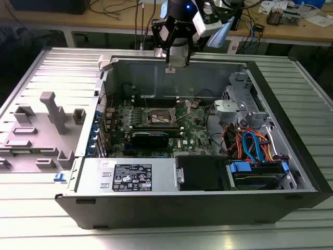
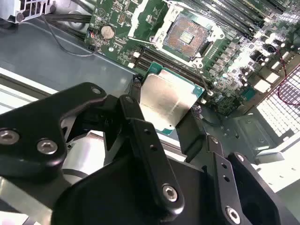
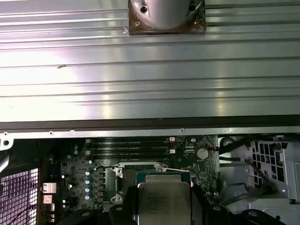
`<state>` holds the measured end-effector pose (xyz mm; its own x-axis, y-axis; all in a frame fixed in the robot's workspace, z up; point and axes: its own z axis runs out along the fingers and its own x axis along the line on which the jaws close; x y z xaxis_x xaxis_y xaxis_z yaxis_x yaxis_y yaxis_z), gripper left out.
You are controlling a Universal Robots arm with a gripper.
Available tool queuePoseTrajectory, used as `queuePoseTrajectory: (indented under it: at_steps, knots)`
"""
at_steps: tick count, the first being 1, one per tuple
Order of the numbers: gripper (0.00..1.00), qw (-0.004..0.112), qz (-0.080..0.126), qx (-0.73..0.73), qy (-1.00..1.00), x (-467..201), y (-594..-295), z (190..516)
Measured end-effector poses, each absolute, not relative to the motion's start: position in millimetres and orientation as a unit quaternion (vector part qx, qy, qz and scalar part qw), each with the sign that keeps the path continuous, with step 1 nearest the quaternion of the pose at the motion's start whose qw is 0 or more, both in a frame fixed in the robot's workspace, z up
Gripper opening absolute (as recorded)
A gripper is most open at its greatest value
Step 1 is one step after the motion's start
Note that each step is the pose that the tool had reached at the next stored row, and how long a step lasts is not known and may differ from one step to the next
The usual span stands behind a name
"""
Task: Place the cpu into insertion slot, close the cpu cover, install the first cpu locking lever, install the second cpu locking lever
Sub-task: 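Place the cpu into insertion slot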
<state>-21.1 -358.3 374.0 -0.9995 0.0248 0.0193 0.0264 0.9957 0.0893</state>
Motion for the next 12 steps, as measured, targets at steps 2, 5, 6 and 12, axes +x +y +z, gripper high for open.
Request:
queuePoseTrajectory:
  at_steps: [2,5,6,12]
  knots:
    - [0.55,0.009,-0.045,-0.013,-0.999,-21.1,-358.2,374.0]
    - [0.55,0.009,-0.045,-0.013,-0.999,-21.1,-358.4,374.0]
    - [0.55,0.009,-0.045,-0.013,-0.999,-21.1,-359.1,374.0]
    - [0.55,0.009,-0.045,-0.025,-0.999,-21.0,-361.3,373.8]
